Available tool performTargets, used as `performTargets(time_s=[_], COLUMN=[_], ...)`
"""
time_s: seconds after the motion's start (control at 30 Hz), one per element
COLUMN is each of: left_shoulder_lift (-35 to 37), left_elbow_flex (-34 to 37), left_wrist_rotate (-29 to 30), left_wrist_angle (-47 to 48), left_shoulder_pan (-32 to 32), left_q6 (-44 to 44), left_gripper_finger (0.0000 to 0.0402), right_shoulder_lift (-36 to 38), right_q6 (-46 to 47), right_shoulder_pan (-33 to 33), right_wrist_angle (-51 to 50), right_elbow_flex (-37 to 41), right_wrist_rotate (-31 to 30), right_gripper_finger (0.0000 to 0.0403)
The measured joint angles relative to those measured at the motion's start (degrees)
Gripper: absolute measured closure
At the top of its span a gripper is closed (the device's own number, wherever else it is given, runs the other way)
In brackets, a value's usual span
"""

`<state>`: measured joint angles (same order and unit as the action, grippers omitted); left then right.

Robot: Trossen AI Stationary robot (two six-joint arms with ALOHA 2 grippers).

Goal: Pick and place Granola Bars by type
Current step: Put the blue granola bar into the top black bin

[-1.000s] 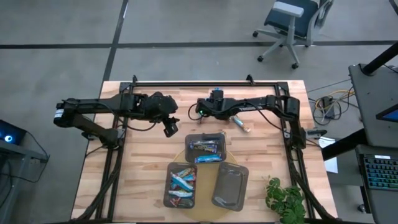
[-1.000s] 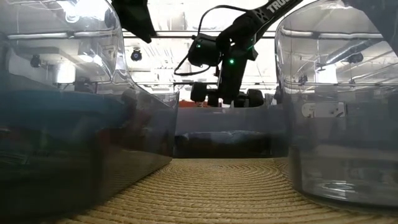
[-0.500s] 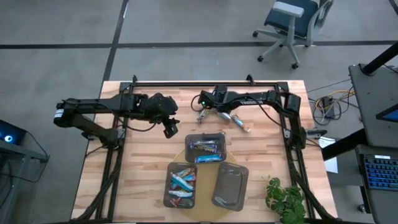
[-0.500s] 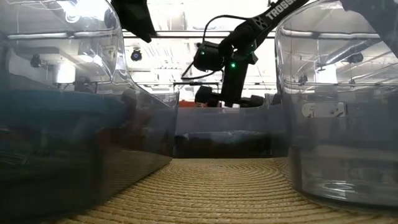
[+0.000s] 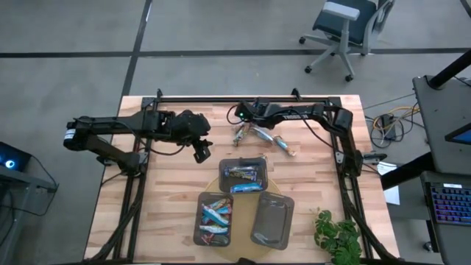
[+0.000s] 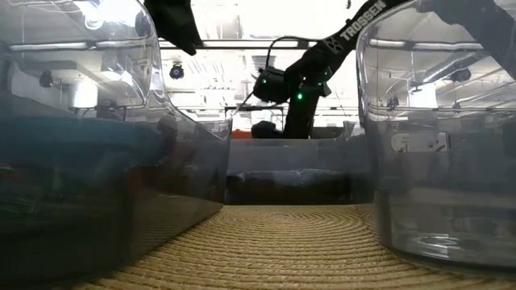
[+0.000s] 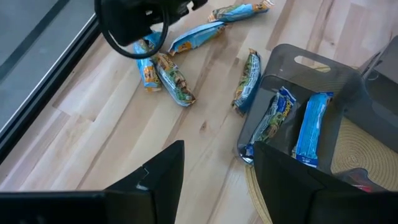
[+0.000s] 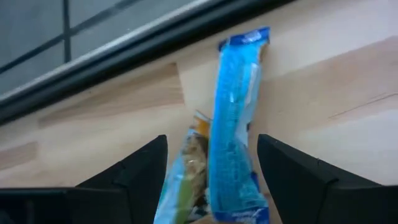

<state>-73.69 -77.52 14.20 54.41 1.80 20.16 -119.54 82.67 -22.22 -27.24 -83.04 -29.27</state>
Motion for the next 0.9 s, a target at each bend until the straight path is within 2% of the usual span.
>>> performTargets(time_s=[0.17,0.47,0.9], left_shoulder_lift=[0.0,0.0,0.0], left_elbow_flex=[0.0,0.0,0.0], left_wrist_rotate=[0.0,0.0,0.0], left_wrist_angle=[0.0,0.0,0.0], left_shoulder_pan=[0.0,0.0,0.0], left_q6=[0.0,-0.4,-0.1], left_gripper_finger=[0.0227,0.0227,0.0227], right_shoulder_lift=[-2.4,-2.9,-2.8], right_q6=[1.4,2.4,2.2], right_shoulder_pan=[0.0,0.2,0.2], right_wrist_angle=[1.0,1.5,1.3], right_elbow_flex=[0.0,0.0,0.0], right_wrist_rotate=[2.9,3.0,3.6], right_gripper_finger=[0.0165,0.0171,0.0263])
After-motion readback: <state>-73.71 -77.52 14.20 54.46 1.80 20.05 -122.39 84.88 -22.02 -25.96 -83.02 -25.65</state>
